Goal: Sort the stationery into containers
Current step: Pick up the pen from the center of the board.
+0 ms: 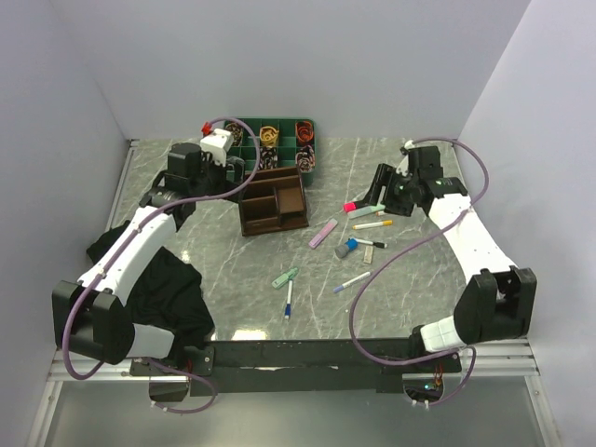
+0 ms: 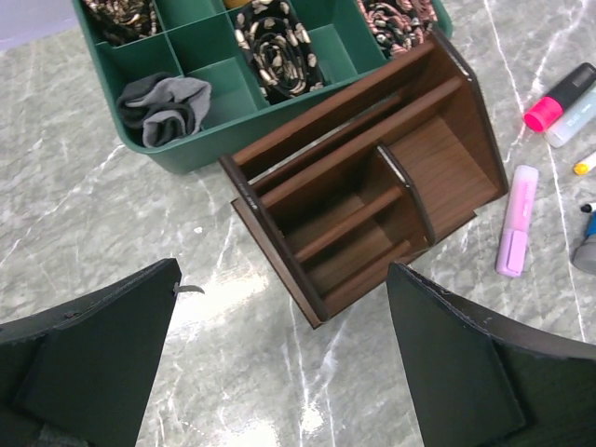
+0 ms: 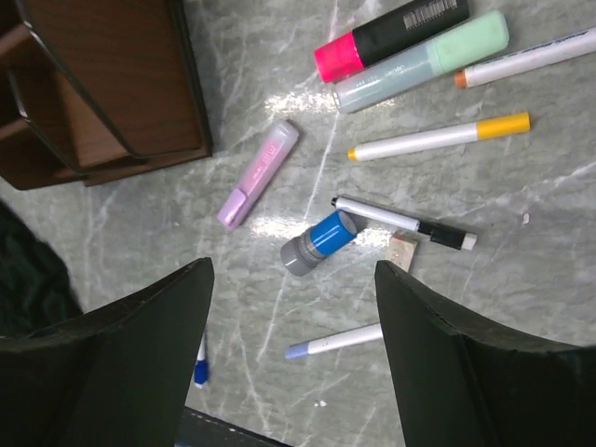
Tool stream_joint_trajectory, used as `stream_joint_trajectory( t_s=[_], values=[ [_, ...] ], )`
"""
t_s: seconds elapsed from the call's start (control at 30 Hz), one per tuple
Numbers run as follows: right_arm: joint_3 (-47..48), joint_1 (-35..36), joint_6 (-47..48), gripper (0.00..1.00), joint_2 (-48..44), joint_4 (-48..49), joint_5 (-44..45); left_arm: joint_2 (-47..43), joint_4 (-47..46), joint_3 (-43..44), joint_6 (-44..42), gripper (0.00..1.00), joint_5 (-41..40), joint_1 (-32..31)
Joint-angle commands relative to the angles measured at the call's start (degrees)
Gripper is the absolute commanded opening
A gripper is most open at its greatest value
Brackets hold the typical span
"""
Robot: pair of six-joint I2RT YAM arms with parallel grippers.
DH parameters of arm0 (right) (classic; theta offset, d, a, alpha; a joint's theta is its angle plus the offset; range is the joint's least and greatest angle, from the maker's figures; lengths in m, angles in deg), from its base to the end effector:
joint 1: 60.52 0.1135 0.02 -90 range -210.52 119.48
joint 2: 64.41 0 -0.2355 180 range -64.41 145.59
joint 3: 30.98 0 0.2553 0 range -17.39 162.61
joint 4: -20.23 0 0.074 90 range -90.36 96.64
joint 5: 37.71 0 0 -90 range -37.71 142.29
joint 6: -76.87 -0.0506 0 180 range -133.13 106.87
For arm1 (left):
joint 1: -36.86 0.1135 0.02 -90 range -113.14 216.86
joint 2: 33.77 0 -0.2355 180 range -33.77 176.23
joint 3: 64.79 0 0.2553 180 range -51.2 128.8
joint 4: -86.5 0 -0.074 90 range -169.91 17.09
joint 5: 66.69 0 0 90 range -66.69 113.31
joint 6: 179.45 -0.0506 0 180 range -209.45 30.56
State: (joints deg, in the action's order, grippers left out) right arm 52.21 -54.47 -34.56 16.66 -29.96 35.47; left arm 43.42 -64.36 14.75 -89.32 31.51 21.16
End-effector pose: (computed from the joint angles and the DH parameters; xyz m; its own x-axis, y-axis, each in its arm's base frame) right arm 0.3171 0.0483 0.2645 -0.7958 0.2673 -0.5434 -0.0026 0.8958 0.4445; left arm 0.3192 -0.0972 0.2977 -0.4348 0.1199 -0.8925 0.3894 0.9187 -0.0663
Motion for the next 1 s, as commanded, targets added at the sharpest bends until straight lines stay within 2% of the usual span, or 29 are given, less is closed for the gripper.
stream_joint_trajectory(
  t_s=[0.0,0.17,0.23,0.3,0.43,0.47,0.5,0.67,0.83,0.97],
  values=[
    [4.7,0.5,4.4,0.77,3.1,1.8,3.6,-1.8,-0.8,2.7,0.5,0.99,0.5,-0.4],
    [14.9,0.2,14.6,0.75,11.2,0.1,3.7,-2.0,-0.4,2.7,-2.9,0.99,2.9,-0.4],
    [16.0,0.0,16.6,0.74,12.6,-0.1,2.1,-2.0,0.5,2.7,-5.6,1.0,5.1,-0.4],
    [16.9,0.2,20.9,0.69,14.7,-0.4,-1.1,-1.7,1.7,2.6,-7.3,0.99,7.2,-0.6],
    [21.8,3.0,43.0,0.67,19.8,-6.2,-3.0,-1.8,1.8,2.5,-8.1,0.99,5.7,-0.8],
    [24.1,3.2,53.6,0.68,21.5,-9.2,-4.3,-1.8,2.0,2.4,-8.3,0.99,5.4,-0.8],
    [24.4,3.2,58.4,0.69,21.8,-9.9,-5.2,-1.8,2.1,2.3,-8.5,1.0,4.7,-0.8],
    [24.6,3.8,84.5,0.73,23.8,-11.0,-1.1,-1.6,2.1,1.6,-10.1,0.99,3.0,-0.8],
    [25.3,4.9,95.1,0.71,27.1,-8.5,1.3,-1.3,1.9,1.2,-10.2,0.99,2.1,-0.8],
    [21.5,5.2,103.9,0.69,28.8,-1.5,0.6,-1.1,2.2,0.5,-10.6,0.99,0.9,-0.7]
  ],
)
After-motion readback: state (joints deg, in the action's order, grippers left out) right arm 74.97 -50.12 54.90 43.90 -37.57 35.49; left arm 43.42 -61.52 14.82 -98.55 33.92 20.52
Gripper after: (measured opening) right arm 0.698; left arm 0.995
